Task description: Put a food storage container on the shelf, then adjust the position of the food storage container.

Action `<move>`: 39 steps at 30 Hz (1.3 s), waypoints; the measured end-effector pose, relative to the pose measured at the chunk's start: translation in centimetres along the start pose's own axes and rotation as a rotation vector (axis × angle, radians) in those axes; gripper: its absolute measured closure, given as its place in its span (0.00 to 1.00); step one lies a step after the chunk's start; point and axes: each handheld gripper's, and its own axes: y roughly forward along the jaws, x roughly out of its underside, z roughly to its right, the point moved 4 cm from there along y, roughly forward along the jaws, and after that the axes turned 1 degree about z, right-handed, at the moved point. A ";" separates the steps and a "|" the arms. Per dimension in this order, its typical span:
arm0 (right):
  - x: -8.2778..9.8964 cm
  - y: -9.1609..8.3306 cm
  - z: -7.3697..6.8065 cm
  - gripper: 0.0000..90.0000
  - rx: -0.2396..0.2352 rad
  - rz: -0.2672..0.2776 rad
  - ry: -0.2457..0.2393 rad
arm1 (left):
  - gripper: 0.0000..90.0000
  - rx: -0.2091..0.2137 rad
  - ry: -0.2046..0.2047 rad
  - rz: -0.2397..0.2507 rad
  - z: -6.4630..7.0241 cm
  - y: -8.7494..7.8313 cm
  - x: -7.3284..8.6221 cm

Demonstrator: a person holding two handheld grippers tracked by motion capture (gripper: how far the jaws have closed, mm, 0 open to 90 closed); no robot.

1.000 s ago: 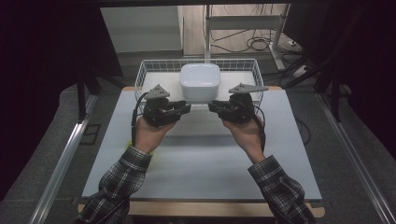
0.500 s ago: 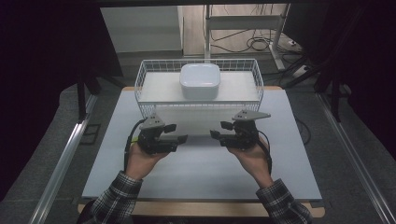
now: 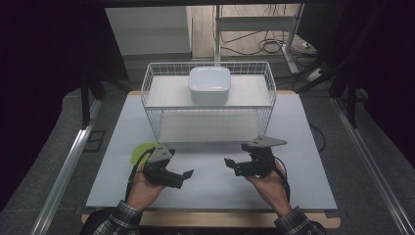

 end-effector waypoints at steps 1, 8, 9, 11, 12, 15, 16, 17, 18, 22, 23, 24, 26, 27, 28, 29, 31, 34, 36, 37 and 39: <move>0.4 0.0 0.1 0.12 0.015 -0.004 0.001 | 0.00 -0.004 0.012 -0.005 0.2 0.0 0.4; 2.7 -0.2 -0.1 0.06 0.012 -0.042 -0.021 | 0.01 0.012 0.009 -0.022 1.0 0.1 2.3; 3.0 -0.1 -0.2 0.06 0.013 -0.052 -0.030 | 0.01 0.010 0.008 -0.026 1.0 0.2 2.5; 3.6 0.2 -0.4 0.05 0.017 -0.078 -0.059 | 0.01 0.005 0.016 -0.036 0.9 0.4 2.7; 3.7 0.2 -0.4 0.05 0.021 -0.084 -0.068 | 0.01 -0.003 0.027 -0.040 0.9 0.5 2.8; 3.8 0.4 -0.5 0.05 0.022 -0.090 -0.088 | 0.02 -0.009 0.029 -0.038 0.7 0.7 2.9; 3.8 0.5 -0.4 0.04 0.028 -0.087 -0.096 | 0.03 -0.013 0.022 -0.042 0.5 0.6 2.9; 3.9 0.5 -0.4 0.04 0.031 -0.090 -0.099 | 0.03 -0.022 0.007 -0.046 0.3 0.6 2.9; 4.0 0.5 -0.2 0.04 0.032 -0.091 -0.098 | 0.05 -0.028 -0.007 -0.054 0.1 0.5 2.9; 4.3 0.7 0.2 0.04 0.034 -0.097 -0.082 | 0.07 -0.014 -0.067 -0.069 -0.4 0.0 2.7; 4.3 0.8 0.4 0.05 0.034 -0.098 -0.080 | 0.03 0.004 -0.079 -0.068 -0.5 -0.2 2.5; 4.3 0.8 0.4 0.05 0.033 -0.098 -0.078 | 0.01 0.010 -0.080 -0.067 -0.6 -0.3 2.4; 4.4 0.8 0.4 0.05 0.032 -0.098 -0.076 | 0.01 -0.004 -0.065 -0.081 -0.6 -0.5 2.1; 4.4 0.8 0.4 0.05 0.032 -0.098 -0.076 | 0.00 -0.030 -0.064 -0.086 -0.8 -0.5 2.0; 4.4 0.9 0.4 0.05 0.030 -0.099 -0.073 | 0.02 -0.034 -0.076 -0.088 -1.1 -0.5 2.0; 4.5 0.9 0.4 0.05 0.030 -0.100 -0.072 | 0.03 -0.033 -0.085 -0.091 -1.3 -0.5 2.0; 4.5 0.9 0.4 0.05 0.028 -0.101 -0.075 | 0.12 -0.061 -0.078 -0.097 -1.9 -0.6 2.1; 4.5 1.0 0.4 0.06 0.029 -0.104 -0.075 | 0.30 -0.081 -0.086 -0.075 -2.7 -1.3 2.0; 4.5 1.0 0.4 0.06 0.030 -0.105 -0.075 | 0.37 -0.074 -0.097 -0.065 -3.1 -1.6 2.0; 4.6 1.1 0.4 0.06 0.030 -0.107 -0.075 | 0.45 -0.071 -0.113 -0.053 -3.6 -2.0 2.1; 4.6 1.1 0.4 0.06 0.029 -0.111 -0.075 | 0.61 -0.093 -0.134 -0.042 -4.4 -2.4 2.2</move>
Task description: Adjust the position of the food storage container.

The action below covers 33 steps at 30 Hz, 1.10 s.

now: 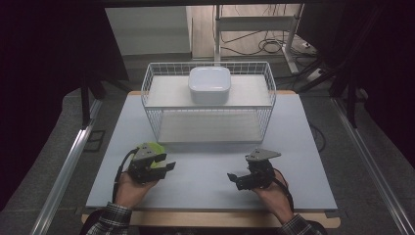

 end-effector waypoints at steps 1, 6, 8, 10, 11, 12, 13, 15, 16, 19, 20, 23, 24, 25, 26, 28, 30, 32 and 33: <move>0.0 0.0 0.0 0.07 0.000 -0.001 0.000 | 0.67 -0.014 -0.007 0.003 -0.5 -0.2 0.1; 0.0 0.1 0.0 0.07 -0.001 -0.002 -0.001 | 0.95 -0.085 -0.051 0.016 -3.1 -1.8 0.5; 0.0 0.0 0.0 0.07 -0.003 -0.002 -0.001 | 0.99 -0.111 -0.081 0.018 -4.2 -2.5 0.7; 0.0 0.0 0.0 0.07 -0.004 -0.002 0.001 | 0.99 -0.142 -0.117 0.022 -5.7 -3.1 1.2; 0.0 0.0 0.0 0.07 -0.005 -0.001 0.002 | 0.99 -0.161 -0.134 0.025 -6.4 -3.5 1.5; 0.0 0.0 0.0 0.08 -0.006 0.000 0.003 | 0.99 -0.191 -0.158 0.028 -7.5 -4.0 2.0; 0.1 0.1 0.0 0.08 -0.007 -0.001 0.003 | 0.99 -0.211 -0.170 0.028 -8.2 -4.3 2.3; 0.1 0.1 0.0 0.08 -0.008 -0.004 0.002 | 0.99 -0.237 -0.187 0.027 -9.1 -4.6 2.8; 0.1 0.1 0.0 0.08 -0.009 -0.006 0.003 | 0.99 -0.254 -0.202 0.023 -9.7 -4.8 3.2; 0.2 0.2 0.0 0.08 -0.011 -0.009 0.003 | 0.99 -0.275 -0.237 0.008 -10.7 -4.7 4.1; 0.2 0.2 0.0 0.08 -0.011 -0.011 0.001 | 0.99 -0.277 -0.250 -0.005 -11.0 -4.5 4.3; 0.2 0.2 -0.1 0.08 -0.013 -0.015 -0.002 | 0.99 -0.271 -0.247 -0.016 -11.0 -4.2 4.4; 0.2 0.2 -0.1 0.08 -0.013 -0.015 -0.002 | 0.99 -0.270 -0.243 -0.021 -10.9 -4.0 4.4; 0.2 0.3 -0.1 0.08 -0.013 -0.017 -0.002 | 0.99 -0.270 -0.238 -0.028 -10.8 -3.9 4.4; 0.3 0.3 -0.1 0.09 -0.014 -0.020 -0.002 | 0.99 -0.265 -0.239 -0.029 -10.7 -3.8 4.3; 0.3 0.3 -0.1 0.09 -0.015 -0.022 -0.003 | 0.99 -0.262 -0.234 -0.040 -10.5 -3.5 4.3; 0.3 0.4 -0.1 0.09 -0.015 -0.025 -0.004 | 0.99 -0.263 -0.231 -0.049 -10.4 -3.3 4.3; 0.3 0.4 -0.1 0.09 -0.016 -0.027 -0.005 | 0.99 -0.263 -0.231 -0.055 -10.3 -3.2 4.3; 0.3 0.4 -0.1 0.09 -0.015 -0.029 -0.005 | 0.99 -0.261 -0.234 -0.056 -10.2 -3.1 4.3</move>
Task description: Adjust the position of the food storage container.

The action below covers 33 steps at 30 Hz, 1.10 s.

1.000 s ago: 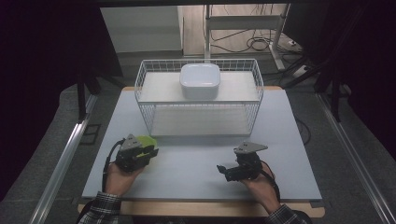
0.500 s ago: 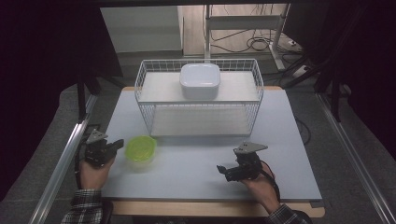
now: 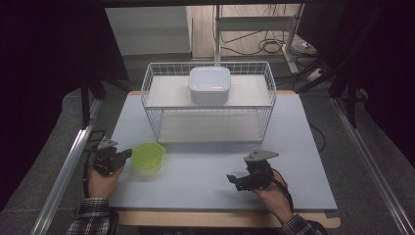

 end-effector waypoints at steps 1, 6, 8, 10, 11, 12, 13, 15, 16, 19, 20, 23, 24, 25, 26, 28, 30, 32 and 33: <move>0.0 0.0 0.0 0.09 0.000 -0.003 0.000 | 0.99 0.000 0.001 0.000 0.0 0.0 0.0; 0.1 0.1 0.0 0.09 0.001 -0.009 -0.001 | 0.99 0.004 0.004 -0.007 0.4 0.1 0.0; 0.1 0.1 0.0 0.09 0.001 -0.010 -0.001 | 0.99 0.008 0.007 -0.013 0.5 0.3 0.0; 0.1 0.1 0.0 0.09 0.001 -0.010 -0.001 | 0.99 0.015 0.009 -0.018 0.8 0.4 0.0; 0.1 0.1 0.0 0.09 0.001 -0.010 -0.001 | 0.99 0.018 0.012 -0.018 0.9 0.5 0.0; 0.1 0.1 0.0 0.09 0.001 -0.011 -0.001 | 0.99 0.025 0.016 -0.021 1.2 0.5 -0.1; 0.1 0.1 0.0 0.09 0.000 -0.012 0.002 | 0.99 0.030 0.021 -0.022 1.5 0.6 -0.1; 0.1 0.1 0.0 0.09 0.000 -0.014 0.000 | 0.99 0.042 0.027 -0.024 1.9 0.7 -0.2; 0.1 0.1 0.0 0.09 0.000 -0.014 0.000 | 0.99 0.042 0.027 -0.024 1.9 0.7 -0.2; 0.1 0.1 0.0 0.09 0.000 -0.014 0.000 | 0.99 0.051 0.032 -0.027 2.5 0.9 -0.2; 0.1 0.1 0.0 0.09 0.000 -0.013 0.001 | 0.99 0.056 0.037 -0.029 2.7 0.9 -0.3; 0.1 0.1 0.0 0.09 -0.002 -0.015 0.001 | 0.99 0.070 0.048 -0.035 3.4 1.0 -0.3; 0.1 0.1 0.0 0.09 -0.001 -0.015 -0.001 | 0.99 0.074 0.051 -0.036 3.6 1.1 -0.3; 0.1 0.2 0.0 0.09 -0.001 -0.016 -0.001 | 0.99 0.079 0.056 -0.039 3.9 1.2 -0.4; 0.1 0.2 0.0 0.09 -0.001 -0.016 -0.002 | 0.99 0.083 0.061 -0.043 4.1 1.2 -0.4; 0.1 0.2 -0.1 0.09 -0.001 -0.016 -0.003 | 0.99 0.097 0.070 -0.048 4.6 1.4 -0.4; 0.1 0.2 -0.1 0.09 -0.002 -0.018 -0.002 | 0.99 0.115 0.086 -0.059 5.4 1.7 -0.5; 0.2 0.2 -0.1 0.09 -0.002 -0.019 -0.003 | 0.99 0.121 0.102 -0.065 6.0 2.0 -0.6; 0.2 0.2 -0.1 0.09 -0.002 -0.019 -0.004 | 0.99 0.126 0.108 -0.070 6.3 2.2 -0.6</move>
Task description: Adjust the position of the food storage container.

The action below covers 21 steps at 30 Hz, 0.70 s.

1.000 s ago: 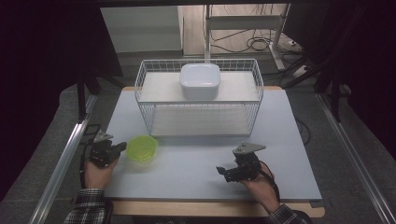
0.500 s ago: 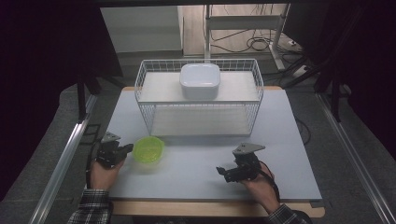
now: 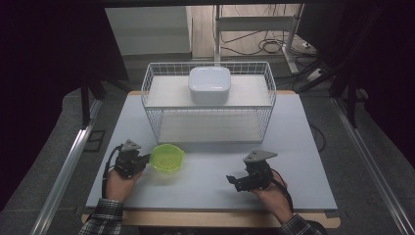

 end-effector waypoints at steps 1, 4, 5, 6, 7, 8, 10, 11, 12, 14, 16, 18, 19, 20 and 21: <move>0.0 0.0 0.0 0.09 0.000 -0.001 -0.001 | 0.99 -0.002 0.006 -0.002 0.2 0.2 -0.1; 0.0 0.0 0.0 0.10 0.000 -0.001 -0.003 | 0.99 0.005 0.015 -0.017 0.4 0.6 -0.1; 0.0 0.0 0.0 0.10 -0.001 -0.002 -0.004 | 0.99 0.006 0.015 -0.022 0.4 0.7 -0.1; 0.0 0.0 0.0 0.10 -0.001 -0.002 -0.004 | 0.99 0.005 0.007 -0.027 0.3 0.8 0.0; 0.0 0.0 0.0 0.10 -0.001 -0.002 -0.004 | 0.99 0.004 -0.004 -0.032 0.2 0.8 0.1; 0.0 0.0 0.0 0.10 -0.001 -0.002 -0.004 | 0.98 0.003 -0.010 -0.041 -0.2 1.0 0.3; 0.0 0.1 0.0 0.10 -0.001 -0.002 -0.006 | 0.98 0.007 -0.024 -0.040 -0.3 1.1 0.4; 0.0 0.1 -0.1 0.10 -0.002 -0.003 -0.006 | 0.98 0.021 -0.029 -0.042 -0.6 1.1 0.5; 0.0 0.1 -0.1 0.10 -0.002 -0.003 -0.006 | 0.98 0.042 -0.043 -0.034 -0.7 1.2 0.6; 0.0 0.1 -0.1 0.10 -0.002 -0.006 -0.008 | 0.98 0.085 -0.072 -0.019 -0.9 1.3 0.7; 0.1 0.1 -0.1 0.10 -0.002 -0.009 -0.008 | 0.99 0.122 -0.084 -0.030 -1.0 1.6 0.9; 0.1 0.1 -0.1 0.10 -0.001 -0.009 -0.008 | 0.99 0.134 -0.085 -0.040 -0.8 1.8 1.0; 0.1 0.1 -0.1 0.10 -0.001 -0.010 -0.008 | 0.99 0.143 -0.084 -0.045 -0.7 1.9 1.0; 0.1 0.1 -0.1 0.10 -0.001 -0.010 -0.008 | 0.99 0.150 -0.081 -0.049 -0.4 2.0 1.0; 0.1 0.2 -0.1 0.10 -0.001 -0.010 -0.008 | 0.99 0.152 -0.076 -0.050 -0.3 2.1 1.0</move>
